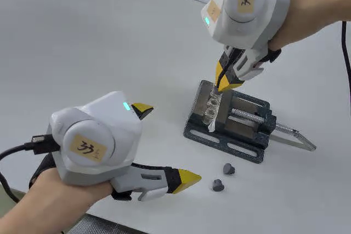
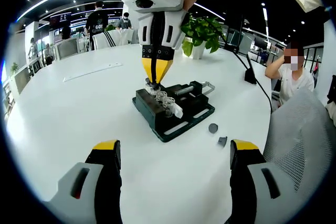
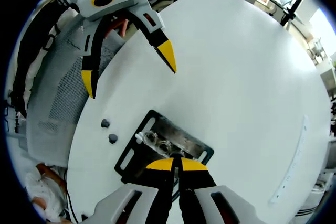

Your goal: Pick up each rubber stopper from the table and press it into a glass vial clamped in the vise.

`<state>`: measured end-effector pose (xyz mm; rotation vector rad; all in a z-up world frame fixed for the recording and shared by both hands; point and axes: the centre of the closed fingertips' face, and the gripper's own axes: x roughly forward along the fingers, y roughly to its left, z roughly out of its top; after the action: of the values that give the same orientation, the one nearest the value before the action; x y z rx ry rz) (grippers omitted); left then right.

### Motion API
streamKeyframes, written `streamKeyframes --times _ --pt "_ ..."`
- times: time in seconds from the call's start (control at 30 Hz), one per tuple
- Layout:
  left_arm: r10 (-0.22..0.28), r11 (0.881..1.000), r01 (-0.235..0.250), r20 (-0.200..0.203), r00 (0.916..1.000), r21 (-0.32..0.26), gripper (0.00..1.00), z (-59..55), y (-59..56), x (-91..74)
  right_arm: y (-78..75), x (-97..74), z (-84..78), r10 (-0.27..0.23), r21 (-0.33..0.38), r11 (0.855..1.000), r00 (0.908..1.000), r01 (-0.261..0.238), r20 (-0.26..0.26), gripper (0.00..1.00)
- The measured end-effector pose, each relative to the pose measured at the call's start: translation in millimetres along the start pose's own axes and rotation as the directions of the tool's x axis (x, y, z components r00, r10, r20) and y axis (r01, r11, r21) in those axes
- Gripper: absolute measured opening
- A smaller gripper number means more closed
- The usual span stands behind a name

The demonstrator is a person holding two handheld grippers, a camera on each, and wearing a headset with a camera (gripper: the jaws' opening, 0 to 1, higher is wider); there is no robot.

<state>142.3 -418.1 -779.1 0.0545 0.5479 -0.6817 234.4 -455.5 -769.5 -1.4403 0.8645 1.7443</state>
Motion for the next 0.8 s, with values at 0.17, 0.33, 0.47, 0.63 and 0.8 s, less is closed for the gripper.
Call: streamKeyframes --times 0.17,0.33,0.47,0.63,0.8 --pt "0.001 1.000 -0.001 0.002 1.0000 -0.001 0.84 1.7 -0.5 1.1 -0.6 1.1 1.2 0.007 -0.012 1.000 0.9996 -0.008 -0.027 0.00" --pt "0.007 1.000 -0.007 0.006 1.0000 -0.006 0.84 2.0 0.8 -1.2 -1.3 1.1 -1.7 0.000 0.015 1.000 0.9998 0.000 0.018 0.00" --pt "0.010 1.000 -0.010 0.001 0.9999 -0.005 0.84 0.2 0.8 -1.2 -1.3 1.4 -2.7 -0.024 0.031 0.999 0.9988 0.023 0.043 0.00" --pt "0.011 1.000 -0.011 0.001 0.9999 -0.002 0.84 0.9 1.2 -1.6 -1.3 1.8 -3.2 -0.021 0.039 0.999 0.9989 0.020 0.041 0.00" --pt "0.019 1.000 -0.019 0.007 0.9998 -0.004 0.84 2.8 3.9 -2.4 1.8 2.6 -2.4 -0.036 0.002 0.999 0.9993 0.035 0.013 0.00"
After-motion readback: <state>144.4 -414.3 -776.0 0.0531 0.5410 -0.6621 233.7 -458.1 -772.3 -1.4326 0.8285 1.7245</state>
